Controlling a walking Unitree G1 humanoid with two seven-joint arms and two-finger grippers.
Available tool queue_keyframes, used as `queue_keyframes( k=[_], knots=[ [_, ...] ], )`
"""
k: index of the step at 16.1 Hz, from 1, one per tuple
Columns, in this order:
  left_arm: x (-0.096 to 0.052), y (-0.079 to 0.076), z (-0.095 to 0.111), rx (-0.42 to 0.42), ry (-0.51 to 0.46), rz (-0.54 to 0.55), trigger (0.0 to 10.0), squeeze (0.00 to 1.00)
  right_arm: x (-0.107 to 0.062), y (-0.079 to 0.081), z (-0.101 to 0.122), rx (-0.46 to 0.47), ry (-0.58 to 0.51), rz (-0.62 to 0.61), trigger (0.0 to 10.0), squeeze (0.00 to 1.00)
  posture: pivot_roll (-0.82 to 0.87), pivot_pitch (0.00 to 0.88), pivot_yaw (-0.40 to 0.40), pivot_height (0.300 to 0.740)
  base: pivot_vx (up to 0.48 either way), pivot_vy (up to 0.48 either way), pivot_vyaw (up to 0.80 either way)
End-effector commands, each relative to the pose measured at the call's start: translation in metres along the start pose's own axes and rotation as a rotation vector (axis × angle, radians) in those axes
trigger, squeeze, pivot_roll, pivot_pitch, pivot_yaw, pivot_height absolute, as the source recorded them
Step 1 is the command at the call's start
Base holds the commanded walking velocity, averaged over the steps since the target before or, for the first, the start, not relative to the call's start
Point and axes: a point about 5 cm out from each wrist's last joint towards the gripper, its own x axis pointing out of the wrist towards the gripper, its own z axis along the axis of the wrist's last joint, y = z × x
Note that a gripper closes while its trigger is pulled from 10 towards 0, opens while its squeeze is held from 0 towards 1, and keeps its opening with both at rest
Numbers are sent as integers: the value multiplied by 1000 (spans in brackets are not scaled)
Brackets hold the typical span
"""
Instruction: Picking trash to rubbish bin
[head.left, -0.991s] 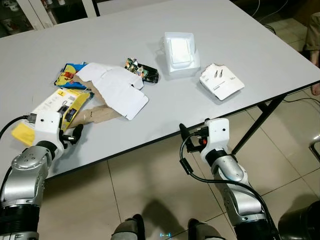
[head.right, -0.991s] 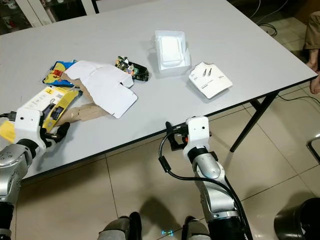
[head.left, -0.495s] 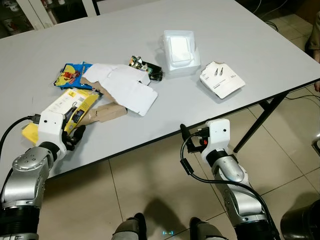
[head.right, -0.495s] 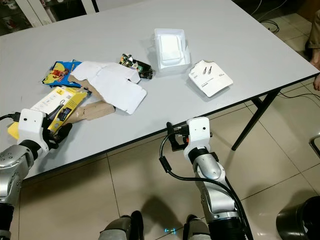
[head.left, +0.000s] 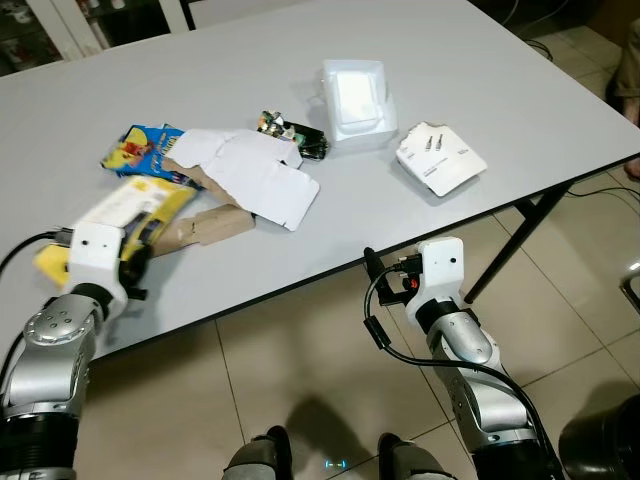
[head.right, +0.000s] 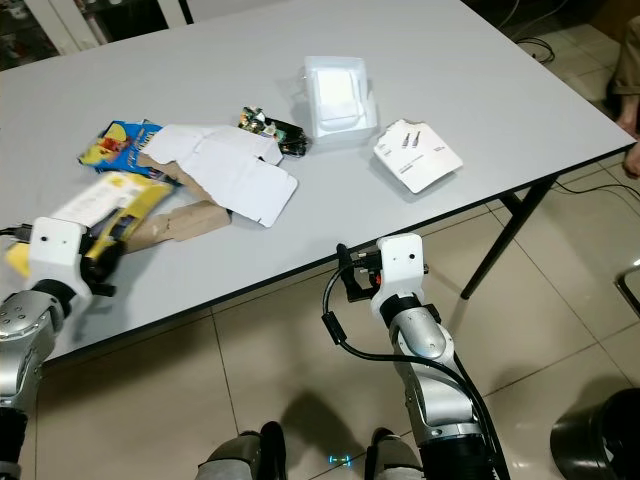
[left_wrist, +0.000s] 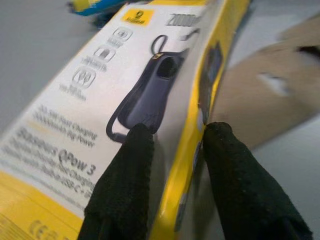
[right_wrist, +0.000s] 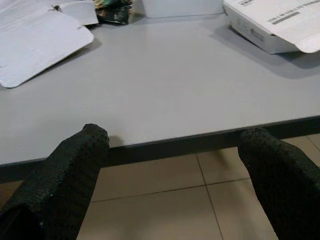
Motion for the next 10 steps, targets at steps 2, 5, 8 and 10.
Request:
queue_keyframes(
  k=[2,5,8,10],
  knots=[
    [-6,19,-3,54,-8,120,0,0,1,1,2,1,-6,4,10000,0,-31,204,74,740,0,0,0],
    [-12,30,4,82,-73,246,0,0,3,0,5,5,-13,22,10000,0,-35,202,52,740,0,0,0],
    [-21,21,9,64,-146,304,0,0,7,-5,11,-12,-22,32,10000,0,-36,198,19,740,0,0,0],
    [-26,11,14,44,-206,326,0,0,12,-9,13,-2,-21,31,10000,0,-35,190,6,740,0,0,0]
  ],
)
